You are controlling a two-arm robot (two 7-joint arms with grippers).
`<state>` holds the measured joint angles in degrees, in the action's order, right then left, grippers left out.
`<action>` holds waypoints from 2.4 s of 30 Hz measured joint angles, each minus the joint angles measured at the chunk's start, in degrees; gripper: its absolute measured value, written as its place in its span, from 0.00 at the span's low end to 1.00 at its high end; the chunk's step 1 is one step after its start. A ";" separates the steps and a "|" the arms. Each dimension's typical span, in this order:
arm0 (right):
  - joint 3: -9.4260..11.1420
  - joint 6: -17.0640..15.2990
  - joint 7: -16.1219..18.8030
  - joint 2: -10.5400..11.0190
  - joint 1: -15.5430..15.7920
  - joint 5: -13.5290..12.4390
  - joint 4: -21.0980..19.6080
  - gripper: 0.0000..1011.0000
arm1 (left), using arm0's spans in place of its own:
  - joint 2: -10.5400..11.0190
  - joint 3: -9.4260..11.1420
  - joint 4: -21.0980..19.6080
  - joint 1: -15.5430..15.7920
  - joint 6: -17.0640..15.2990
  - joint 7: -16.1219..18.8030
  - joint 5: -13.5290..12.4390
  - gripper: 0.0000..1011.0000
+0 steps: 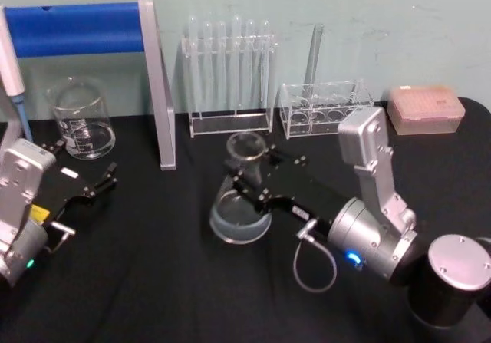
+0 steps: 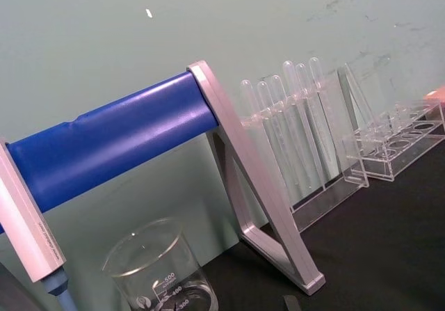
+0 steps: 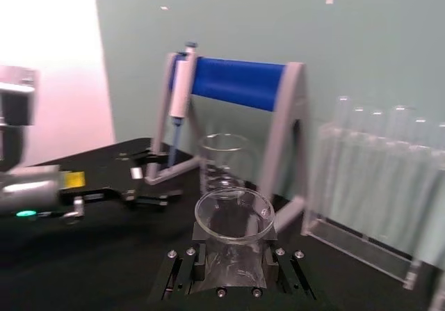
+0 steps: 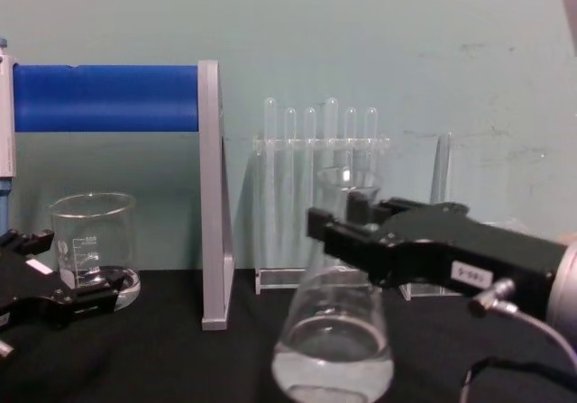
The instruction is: Grasp the erlenmeyer flask with one hand, shake it three times, then place it back.
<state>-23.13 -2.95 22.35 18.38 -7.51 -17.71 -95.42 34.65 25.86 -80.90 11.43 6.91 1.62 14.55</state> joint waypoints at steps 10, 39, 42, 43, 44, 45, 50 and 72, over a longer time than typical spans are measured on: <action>-3.35 -0.02 2.77 1.56 0.94 -1.32 -2.43 0.44 | 0.00 0.00 0.00 0.00 0.00 0.00 0.00 0.99; 1.55 1.53 -3.99 1.34 -1.81 0.13 3.16 0.44 | 0.00 0.00 0.00 0.00 0.00 0.00 0.00 0.99; 2.62 1.62 -4.80 1.21 -2.06 0.69 3.87 0.44 | 0.00 0.00 0.00 0.00 0.00 0.00 0.00 0.99; 3.37 1.65 -5.34 1.17 -2.19 1.02 4.25 0.44 | 0.00 0.00 0.00 0.00 0.00 0.00 0.00 0.99; 3.68 1.66 -5.55 1.15 -2.23 1.18 4.43 0.44 | 0.00 0.00 0.00 0.00 0.00 0.00 0.00 0.99; 4.01 1.68 -5.78 1.11 -2.26 1.35 4.60 0.44 | 0.00 0.00 0.00 0.00 0.00 0.00 0.00 0.99; 5.98 1.71 -6.76 0.96 -2.30 2.29 5.43 0.44 | 0.00 0.00 0.00 0.00 0.00 0.00 0.00 0.99; 7.04 1.02 -4.89 -1.12 -1.54 3.17 4.86 0.44 | 0.00 0.00 0.00 0.00 0.00 0.00 0.00 0.99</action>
<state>-16.09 -1.92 17.46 17.26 -9.06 -14.54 -90.56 34.65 25.86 -80.90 11.43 6.91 1.62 14.55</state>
